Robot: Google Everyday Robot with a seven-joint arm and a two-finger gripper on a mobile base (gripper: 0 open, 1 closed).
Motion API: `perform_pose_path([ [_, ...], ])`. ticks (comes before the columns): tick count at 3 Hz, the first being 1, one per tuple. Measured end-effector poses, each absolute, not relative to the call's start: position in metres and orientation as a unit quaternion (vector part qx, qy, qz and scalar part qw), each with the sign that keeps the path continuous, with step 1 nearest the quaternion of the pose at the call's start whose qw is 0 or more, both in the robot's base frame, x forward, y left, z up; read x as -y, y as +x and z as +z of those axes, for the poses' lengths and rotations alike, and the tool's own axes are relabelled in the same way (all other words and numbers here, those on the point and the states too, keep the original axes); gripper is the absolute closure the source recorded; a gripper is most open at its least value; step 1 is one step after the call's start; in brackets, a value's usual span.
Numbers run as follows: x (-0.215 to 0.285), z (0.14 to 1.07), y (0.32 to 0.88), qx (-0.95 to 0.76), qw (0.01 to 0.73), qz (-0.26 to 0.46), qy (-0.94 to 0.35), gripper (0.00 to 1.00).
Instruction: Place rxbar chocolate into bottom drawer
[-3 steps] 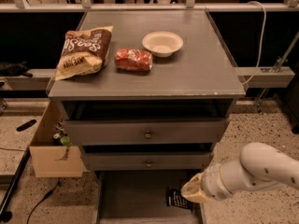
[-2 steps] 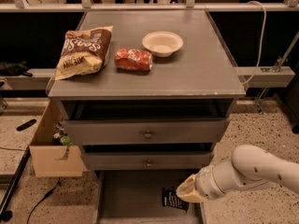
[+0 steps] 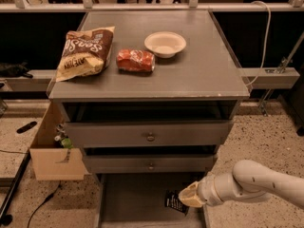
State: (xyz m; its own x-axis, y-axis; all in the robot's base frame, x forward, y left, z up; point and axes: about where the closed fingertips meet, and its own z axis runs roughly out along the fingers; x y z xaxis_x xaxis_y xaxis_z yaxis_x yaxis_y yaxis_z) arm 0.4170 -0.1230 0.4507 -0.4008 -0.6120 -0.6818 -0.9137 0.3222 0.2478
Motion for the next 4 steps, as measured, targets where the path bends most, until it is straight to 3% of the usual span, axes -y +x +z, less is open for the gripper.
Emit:
perform_pose_path([
  [4,0.124,0.37,0.451,-0.794,0.254,0.332,-0.441,1.0],
])
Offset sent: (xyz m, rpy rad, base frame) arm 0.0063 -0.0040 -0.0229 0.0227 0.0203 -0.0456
